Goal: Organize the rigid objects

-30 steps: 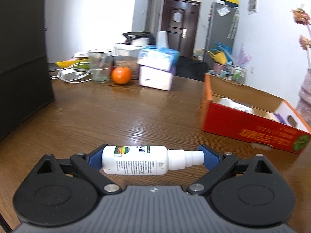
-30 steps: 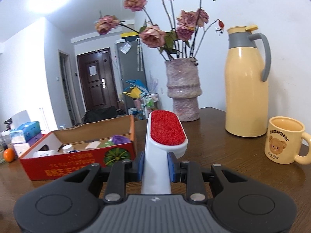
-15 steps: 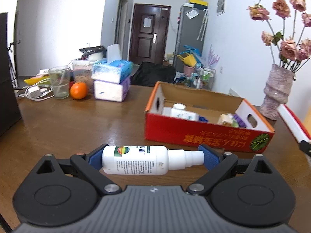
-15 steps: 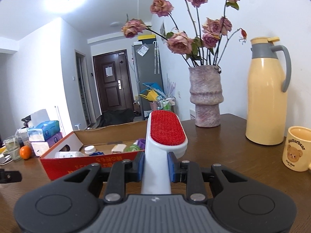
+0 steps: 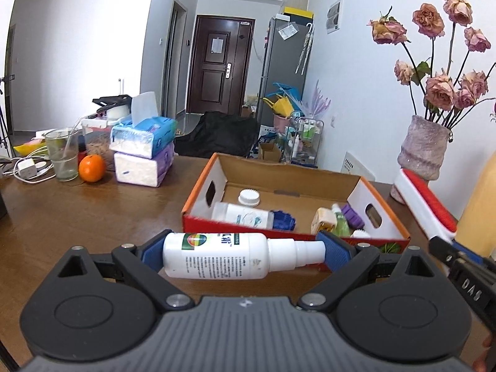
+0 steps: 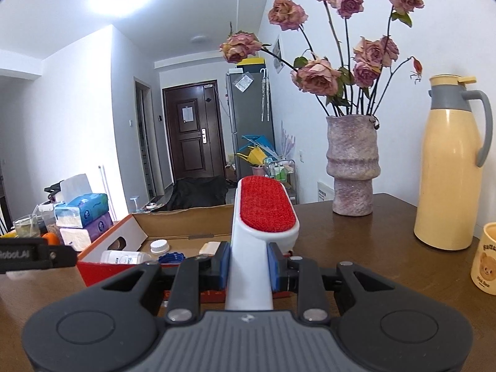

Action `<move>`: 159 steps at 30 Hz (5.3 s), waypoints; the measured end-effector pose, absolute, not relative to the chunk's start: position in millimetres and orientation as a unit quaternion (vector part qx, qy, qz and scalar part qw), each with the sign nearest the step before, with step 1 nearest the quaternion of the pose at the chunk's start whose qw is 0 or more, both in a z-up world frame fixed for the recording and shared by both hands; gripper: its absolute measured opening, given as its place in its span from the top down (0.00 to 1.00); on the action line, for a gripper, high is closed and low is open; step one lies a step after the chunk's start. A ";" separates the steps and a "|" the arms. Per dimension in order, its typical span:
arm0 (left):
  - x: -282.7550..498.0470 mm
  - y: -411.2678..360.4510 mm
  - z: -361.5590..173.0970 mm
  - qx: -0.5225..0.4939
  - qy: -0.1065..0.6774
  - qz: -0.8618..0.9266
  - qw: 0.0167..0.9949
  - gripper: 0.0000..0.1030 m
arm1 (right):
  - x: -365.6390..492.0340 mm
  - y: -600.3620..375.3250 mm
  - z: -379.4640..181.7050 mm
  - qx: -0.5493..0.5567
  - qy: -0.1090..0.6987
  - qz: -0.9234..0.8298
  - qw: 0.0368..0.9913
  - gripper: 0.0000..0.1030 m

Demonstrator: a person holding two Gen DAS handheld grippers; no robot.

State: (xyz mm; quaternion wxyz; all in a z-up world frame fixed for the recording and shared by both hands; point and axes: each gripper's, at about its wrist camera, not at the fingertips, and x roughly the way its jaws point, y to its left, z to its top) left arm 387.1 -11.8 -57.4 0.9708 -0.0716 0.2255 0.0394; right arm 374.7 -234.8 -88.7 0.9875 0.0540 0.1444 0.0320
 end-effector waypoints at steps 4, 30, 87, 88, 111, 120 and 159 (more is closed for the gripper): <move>399.7 -15.5 -54.4 -0.076 0.222 0.037 0.971 0.05 | 385.0 -228.2 -85.4 0.050 0.143 0.037 0.988 0.76; 515.3 -5.9 -65.5 -0.099 0.236 0.054 0.965 0.05 | 495.9 -193.0 -93.9 0.045 0.158 0.062 0.984 0.76; 567.6 3.7 -60.5 -0.029 0.260 0.064 0.963 0.00 | 556.1 -195.7 -81.4 -0.023 0.186 0.045 0.981 0.00; 563.9 4.0 -58.5 -0.029 0.258 0.063 0.964 0.00 | 553.5 -196.2 -80.0 -0.023 0.185 0.046 0.981 0.00; 406.9 4.6 -5.6 -0.022 0.211 0.046 0.976 0.00 | 401.5 -216.7 -17.8 -0.003 0.143 0.069 0.987 0.00; 324.5 1.2 7.8 -0.012 0.199 0.046 0.979 0.00 | 323.4 -224.8 -8.5 -0.002 0.136 0.074 0.988 0.00; 66.0 -18.6 12.2 -0.008 0.154 0.035 0.987 0.00 | 68.5 -239.5 4.0 -0.003 0.088 0.063 0.994 0.00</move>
